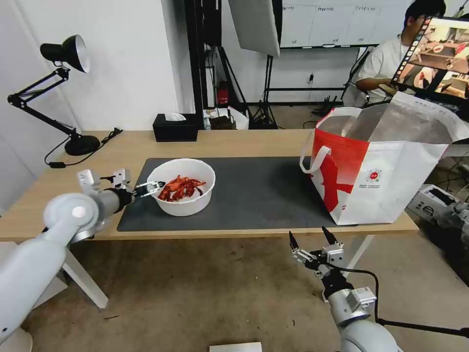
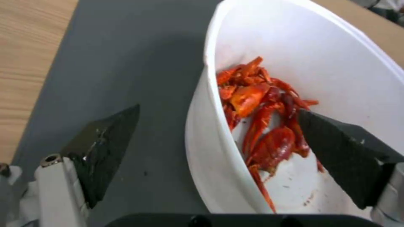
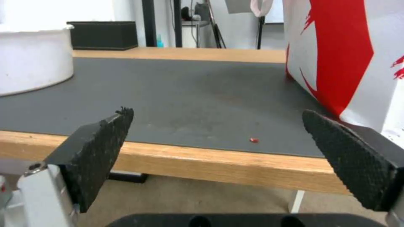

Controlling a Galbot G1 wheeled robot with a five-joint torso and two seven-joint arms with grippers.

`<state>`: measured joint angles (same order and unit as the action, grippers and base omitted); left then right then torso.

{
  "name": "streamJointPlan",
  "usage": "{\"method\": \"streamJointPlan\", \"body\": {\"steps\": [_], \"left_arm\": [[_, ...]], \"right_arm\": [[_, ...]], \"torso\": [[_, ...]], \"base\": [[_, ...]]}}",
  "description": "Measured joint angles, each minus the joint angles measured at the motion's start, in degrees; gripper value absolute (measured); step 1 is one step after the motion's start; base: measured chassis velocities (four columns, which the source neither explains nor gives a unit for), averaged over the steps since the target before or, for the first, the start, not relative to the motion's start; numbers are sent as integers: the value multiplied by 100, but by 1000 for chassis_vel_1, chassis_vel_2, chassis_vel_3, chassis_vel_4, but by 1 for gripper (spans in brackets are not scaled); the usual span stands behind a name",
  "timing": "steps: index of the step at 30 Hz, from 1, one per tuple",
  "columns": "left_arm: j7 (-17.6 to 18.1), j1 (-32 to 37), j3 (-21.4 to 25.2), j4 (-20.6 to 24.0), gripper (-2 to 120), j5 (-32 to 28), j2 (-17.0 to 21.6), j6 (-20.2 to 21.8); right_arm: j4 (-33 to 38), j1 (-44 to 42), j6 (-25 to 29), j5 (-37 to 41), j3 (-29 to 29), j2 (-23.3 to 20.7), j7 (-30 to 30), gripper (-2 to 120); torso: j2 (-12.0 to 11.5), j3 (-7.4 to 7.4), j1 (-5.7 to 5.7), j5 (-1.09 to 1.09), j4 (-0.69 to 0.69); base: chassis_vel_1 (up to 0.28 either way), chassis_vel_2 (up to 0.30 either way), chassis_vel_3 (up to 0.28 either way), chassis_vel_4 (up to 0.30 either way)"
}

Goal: Pick up the trash from the table and place it into the takeout bag.

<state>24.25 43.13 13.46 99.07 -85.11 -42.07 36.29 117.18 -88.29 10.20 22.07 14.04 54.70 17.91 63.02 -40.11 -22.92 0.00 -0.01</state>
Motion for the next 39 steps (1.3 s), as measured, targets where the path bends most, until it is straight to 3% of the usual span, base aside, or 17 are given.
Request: {"method": "streamJointPlan", "body": {"steps": [5,11,15,17,32,36,39], "left_arm": [[165,-121,-126,-25,97,-1,24,35],[366,-169,-226,-24,73,-49,75,57],[375,-170,-227,-16,63,-82,105,49],[385,-170,-227,-2,52,-142,138,30],[381,-98,-204,67,1,-301,147,-221],[398,-76,-182,214,0,-327,137,-527],[409,-238,-263,392,0,-218,122,-1181]], "right_arm": [[0,0,0,0,0,0,0,100],[0,0,0,0,0,0,0,100],[0,0,0,0,0,0,0,100],[0,0,0,0,0,0,0,100],[0,0,0,0,0,0,0,100],[0,0,0,0,0,0,0,100],[0,0,0,0,0,0,0,100]], "torso": [[0,0,0,0,0],[1,0,1,0,0],[1,0,0,0,0],[1,0,1,0,0],[1,0,1,-1,1],[1,0,1,0,1],[1,0,1,0,1]], "base": [[0,0,0,0],[0,0,0,0],[0,0,0,0],[0,0,0,0],[0,0,0,0],[0,0,0,0],[0,0,0,0]]}}
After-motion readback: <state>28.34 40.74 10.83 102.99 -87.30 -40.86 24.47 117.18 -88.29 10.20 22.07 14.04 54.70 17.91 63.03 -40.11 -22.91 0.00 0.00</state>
